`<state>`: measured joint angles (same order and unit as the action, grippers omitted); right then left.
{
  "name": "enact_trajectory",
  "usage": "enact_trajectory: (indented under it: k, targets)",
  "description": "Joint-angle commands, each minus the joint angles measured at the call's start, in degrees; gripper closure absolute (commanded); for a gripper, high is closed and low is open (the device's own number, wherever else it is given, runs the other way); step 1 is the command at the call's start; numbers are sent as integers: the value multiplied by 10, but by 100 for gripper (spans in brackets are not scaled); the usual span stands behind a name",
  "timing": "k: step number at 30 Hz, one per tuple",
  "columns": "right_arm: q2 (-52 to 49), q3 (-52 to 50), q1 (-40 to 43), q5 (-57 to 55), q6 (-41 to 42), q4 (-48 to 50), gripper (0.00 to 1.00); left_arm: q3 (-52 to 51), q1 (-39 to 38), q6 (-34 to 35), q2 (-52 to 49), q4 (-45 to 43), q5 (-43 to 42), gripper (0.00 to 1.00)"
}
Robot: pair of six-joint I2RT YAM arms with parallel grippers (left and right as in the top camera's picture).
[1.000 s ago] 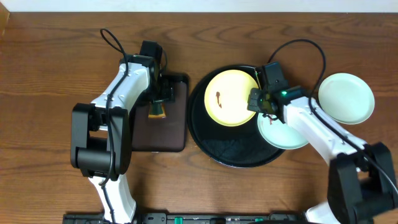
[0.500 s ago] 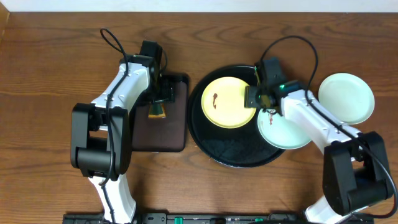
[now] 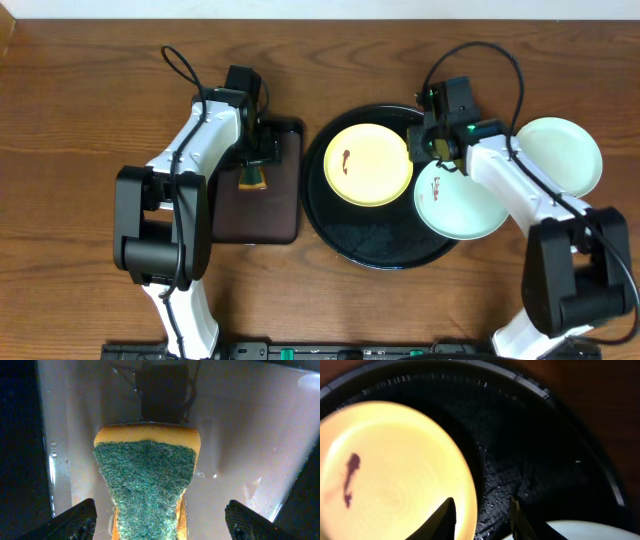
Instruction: Clean dirty plates on tray and stack at the side
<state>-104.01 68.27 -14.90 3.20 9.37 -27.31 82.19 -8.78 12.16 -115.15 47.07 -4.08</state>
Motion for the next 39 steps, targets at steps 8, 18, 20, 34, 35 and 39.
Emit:
enact_trajectory:
  k: [8, 18, 20, 34, 35, 39]
  targets:
    - [-49, 6, -20, 7, -13, -3, 78, -1, 0, 1, -3, 1, 7, 16]
    - [-49, -5, -20, -4, -13, -11, 86, -1, 0, 1, -3, 1, 7, 17]
    - [-49, -5, -20, -3, -13, -9, 89, -1, 0, 1, -3, 1, 7, 17]
    - [-49, -6, -20, -3, -11, -16, 87, -1, -1, 2, -3, -11, 6, 17]
    - [-49, -6, -20, -3, -11, -16, 88, -1, -1, 2, -3, -11, 6, 17]
    - [-49, -6, -20, -4, -11, -17, 89, -1, -1, 2, -3, -11, 5, 18]
